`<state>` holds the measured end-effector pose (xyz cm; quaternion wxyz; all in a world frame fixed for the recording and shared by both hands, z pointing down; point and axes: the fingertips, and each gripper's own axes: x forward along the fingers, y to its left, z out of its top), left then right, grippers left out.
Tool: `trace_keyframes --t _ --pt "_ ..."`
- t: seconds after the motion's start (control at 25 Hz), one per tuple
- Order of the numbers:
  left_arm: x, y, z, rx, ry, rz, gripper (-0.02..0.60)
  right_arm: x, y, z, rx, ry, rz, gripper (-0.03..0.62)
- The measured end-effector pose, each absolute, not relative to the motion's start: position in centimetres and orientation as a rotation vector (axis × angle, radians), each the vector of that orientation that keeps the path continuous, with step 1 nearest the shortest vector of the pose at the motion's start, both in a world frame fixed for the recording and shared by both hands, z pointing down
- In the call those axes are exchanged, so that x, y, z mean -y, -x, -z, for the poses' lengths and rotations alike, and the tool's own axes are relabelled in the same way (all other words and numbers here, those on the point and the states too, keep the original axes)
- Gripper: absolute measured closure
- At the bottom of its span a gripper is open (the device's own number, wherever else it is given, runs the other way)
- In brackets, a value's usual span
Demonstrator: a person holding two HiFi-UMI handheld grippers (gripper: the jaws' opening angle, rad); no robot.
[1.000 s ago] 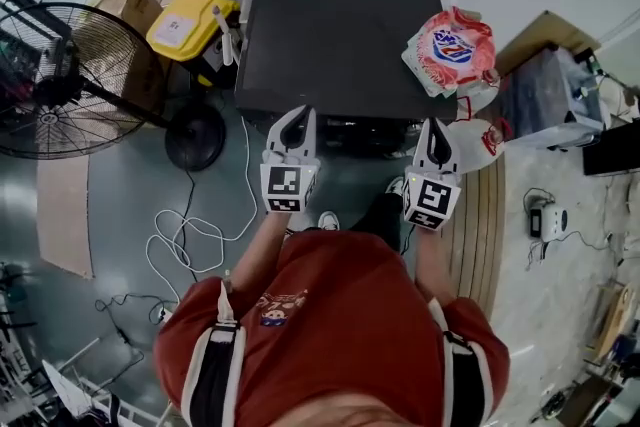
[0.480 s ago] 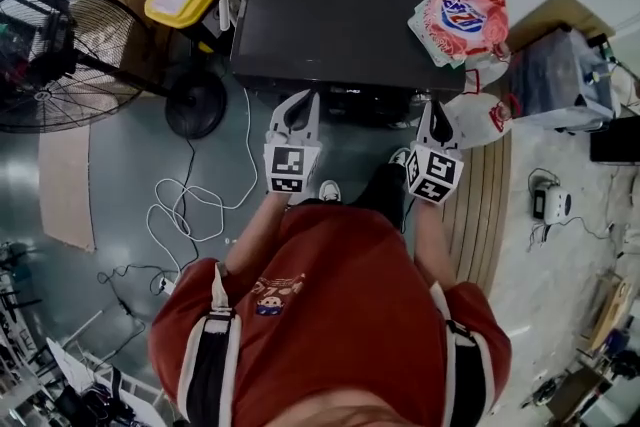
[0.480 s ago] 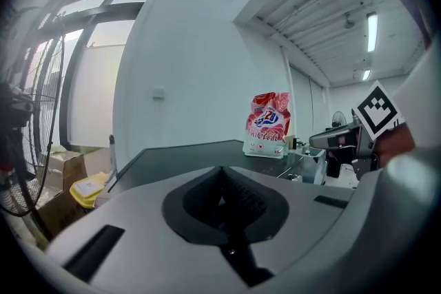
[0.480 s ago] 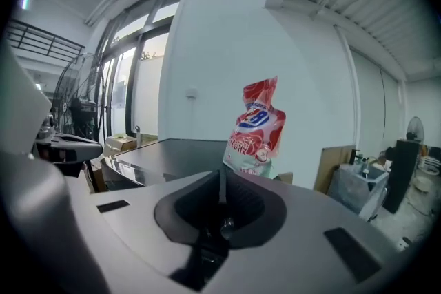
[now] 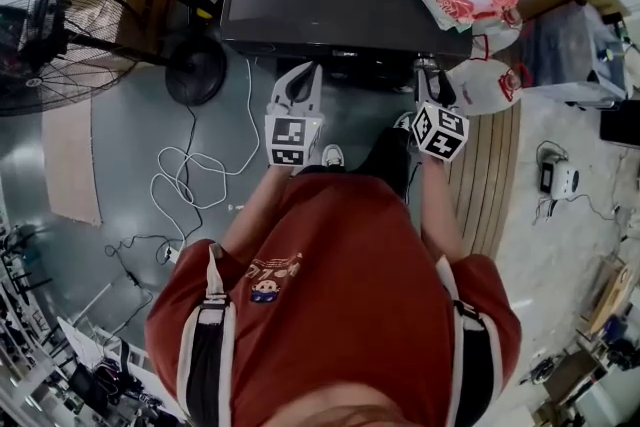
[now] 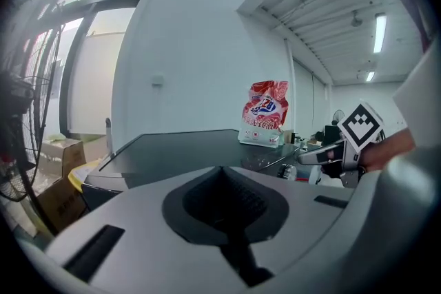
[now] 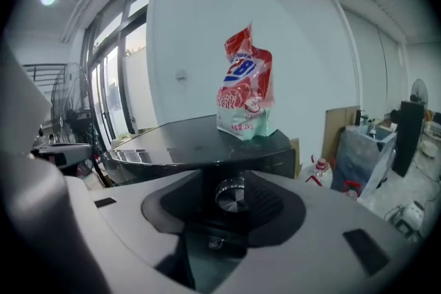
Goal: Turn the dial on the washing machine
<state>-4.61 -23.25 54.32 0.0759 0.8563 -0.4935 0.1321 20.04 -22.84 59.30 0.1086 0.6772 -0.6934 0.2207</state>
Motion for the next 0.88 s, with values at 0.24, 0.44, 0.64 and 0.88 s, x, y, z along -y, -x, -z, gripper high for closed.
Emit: trace_keyframes --t 0.24,0.44,0.64,0.88 --pt "22.7 3.3 -55.1 1.466 -2.553 -0.42 0.571 24.3 -21.4 -63.5 2.098 -2.02 -0.99 0.341" --pt "22.3 2.8 -55.3 1.469 -2.521 -0.426 0.571 25.1 -22.2 -65.5 2.08 -2.073 -1.244 0.296" --pt "22.4 2.4 -55.4 1.464 -2.52 -0.438 0.571 25.6 -22.5 -66.0 2.119 -2.082 -1.353 0.306" --pt "22.6 2.3 -55.8 1.47 -2.517 -0.448 0.571 25.8 -22.4 -66.0 2.157 -2.067 -1.363 0.321"
